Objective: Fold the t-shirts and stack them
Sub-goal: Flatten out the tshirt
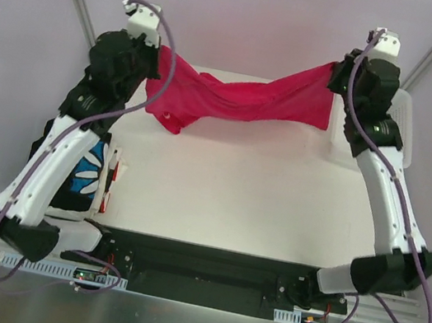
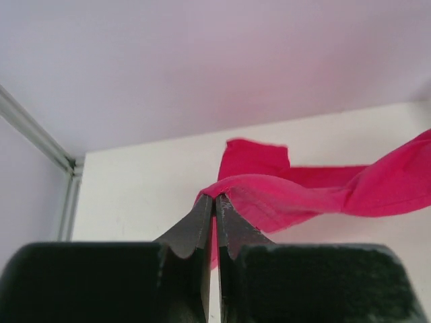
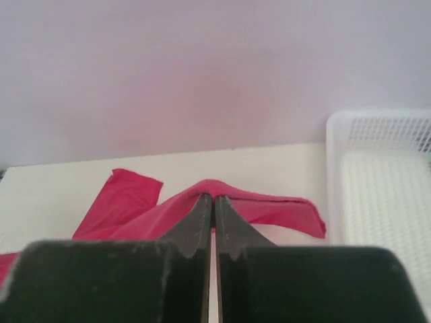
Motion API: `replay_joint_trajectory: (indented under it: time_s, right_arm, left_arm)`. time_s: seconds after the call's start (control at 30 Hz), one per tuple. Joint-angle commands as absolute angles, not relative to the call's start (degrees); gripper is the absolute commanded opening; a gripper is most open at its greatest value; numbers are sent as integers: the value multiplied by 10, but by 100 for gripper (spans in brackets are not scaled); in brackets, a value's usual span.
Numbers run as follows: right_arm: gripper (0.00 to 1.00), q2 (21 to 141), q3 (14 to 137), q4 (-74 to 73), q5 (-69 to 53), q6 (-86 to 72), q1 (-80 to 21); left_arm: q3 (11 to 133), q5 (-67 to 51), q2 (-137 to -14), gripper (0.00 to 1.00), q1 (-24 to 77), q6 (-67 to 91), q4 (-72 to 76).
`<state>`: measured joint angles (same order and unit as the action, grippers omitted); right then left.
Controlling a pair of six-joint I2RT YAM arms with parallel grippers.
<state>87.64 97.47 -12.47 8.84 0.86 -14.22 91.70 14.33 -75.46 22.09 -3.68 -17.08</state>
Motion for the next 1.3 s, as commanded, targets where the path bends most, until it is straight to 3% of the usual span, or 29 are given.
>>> replay_joint_trajectory:
  time_s: [0.0,0.27,0.53,0.77,0.93,1.17,1.27]
  right_arm:
    - [1,722,891,62,121,186,-184]
    - [1,509,717,452,57,318,-224]
    - [1,483,732,463,55,331,-225]
    - [1,515,699,471,106,337,-224]
    - [1,601,707,484,130,382,-220]
    - [1,780,874,465,123,415,-205]
    - [1,802,917,435,114,412,-205]
  left_arm:
    - [861,105,-615,0,223,-106,20]
    - [772,-24,-439,0,225,-220,220]
    - [837,-63,-427,0,225,-237,219]
    - [824,-19,-500,0,225,-215,244]
    - [838,24,-612,0,219,-245,263]
    - [1044,7,-798,0,198,-265,193]
    - [1055,1,-795,0,198,-268,199]
